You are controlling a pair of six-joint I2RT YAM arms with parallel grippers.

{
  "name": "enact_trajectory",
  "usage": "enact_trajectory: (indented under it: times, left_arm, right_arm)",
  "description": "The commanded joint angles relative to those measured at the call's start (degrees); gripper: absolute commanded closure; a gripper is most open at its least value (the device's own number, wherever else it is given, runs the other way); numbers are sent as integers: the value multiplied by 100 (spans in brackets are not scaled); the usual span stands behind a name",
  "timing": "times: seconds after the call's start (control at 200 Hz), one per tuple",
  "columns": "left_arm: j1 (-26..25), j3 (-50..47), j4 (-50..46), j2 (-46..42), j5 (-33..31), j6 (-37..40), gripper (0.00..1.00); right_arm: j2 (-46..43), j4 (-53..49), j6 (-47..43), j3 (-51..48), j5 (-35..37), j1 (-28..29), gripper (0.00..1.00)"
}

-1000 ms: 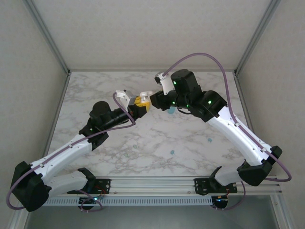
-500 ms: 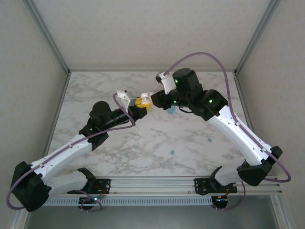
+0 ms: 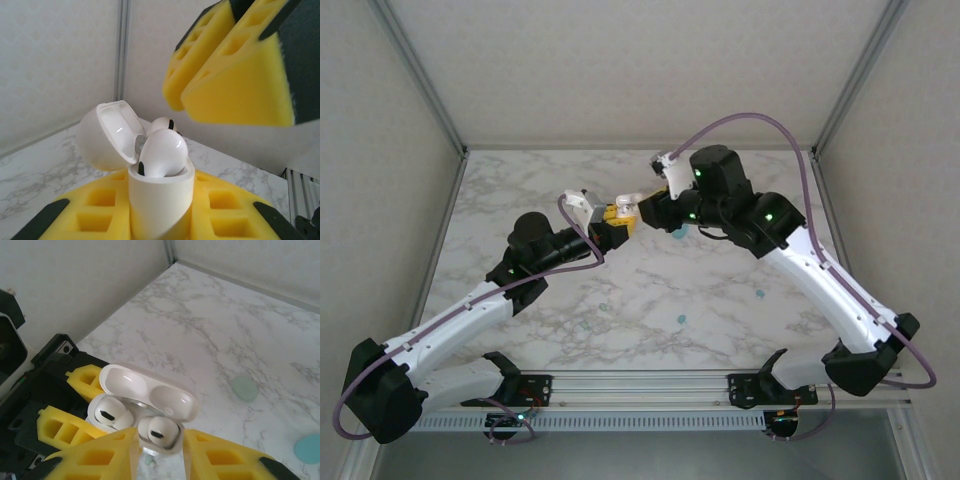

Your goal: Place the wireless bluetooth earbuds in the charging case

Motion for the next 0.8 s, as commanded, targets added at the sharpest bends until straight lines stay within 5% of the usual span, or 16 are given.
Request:
enact_trajectory:
  times: [0.0, 0.466, 0.796]
  left_arm:
    - [-39, 224, 194, -45, 194, 144, 88]
    - [-74, 514, -203, 59, 700, 525, 88]
    - [-74, 489, -270, 19, 336, 536, 87]
  right_arm:
    - [-306, 370, 851, 18, 189, -408, 67]
    - [1470, -1321, 1351, 1923, -1241, -861, 55]
    - [1692, -1670, 981, 2093, -2048, -962, 55]
